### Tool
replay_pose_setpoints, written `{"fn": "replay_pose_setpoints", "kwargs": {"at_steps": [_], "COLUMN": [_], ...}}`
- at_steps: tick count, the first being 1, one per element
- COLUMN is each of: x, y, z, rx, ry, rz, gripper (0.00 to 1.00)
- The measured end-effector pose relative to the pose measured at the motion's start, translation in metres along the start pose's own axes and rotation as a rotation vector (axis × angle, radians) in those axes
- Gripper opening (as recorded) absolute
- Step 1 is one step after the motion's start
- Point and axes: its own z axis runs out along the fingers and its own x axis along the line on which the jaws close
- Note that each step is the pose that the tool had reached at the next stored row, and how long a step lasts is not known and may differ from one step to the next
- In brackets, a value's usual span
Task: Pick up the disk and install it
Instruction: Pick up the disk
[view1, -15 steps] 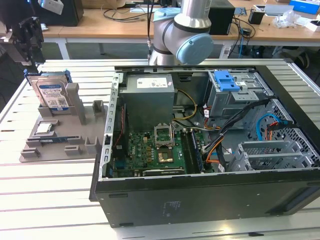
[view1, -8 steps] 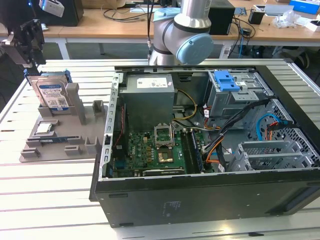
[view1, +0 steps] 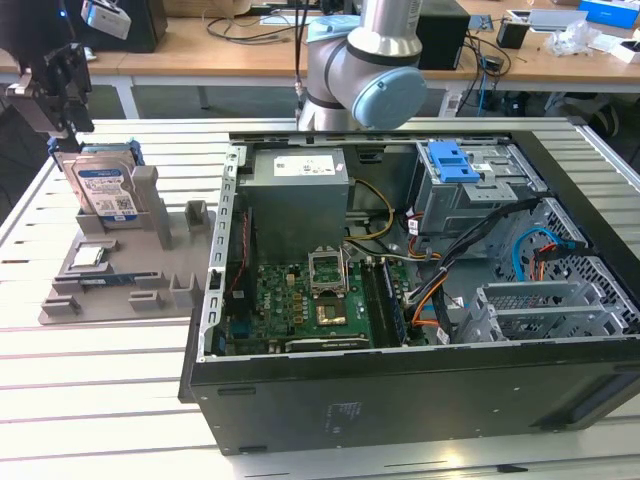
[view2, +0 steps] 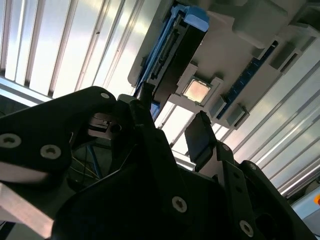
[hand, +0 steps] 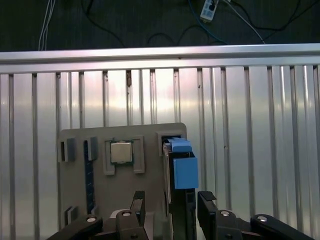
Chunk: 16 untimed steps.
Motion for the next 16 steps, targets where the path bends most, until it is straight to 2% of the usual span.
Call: {"fn": "replay_pose_setpoints", "kwargs": {"at_steps": [5,11,16], "x": [-0.0037,-0.0103,-0.0119], "y": [0.0015,0.0111,0.0123], "z": [0.0049,0.0121,0.022], "rx": [0.0001,0.0002,0.0001], "ry": [0.0002,0.0001,0.0002], "rz": [0.0,0.0,0.0], "gripper": [0.54,0.54,0.54]}}
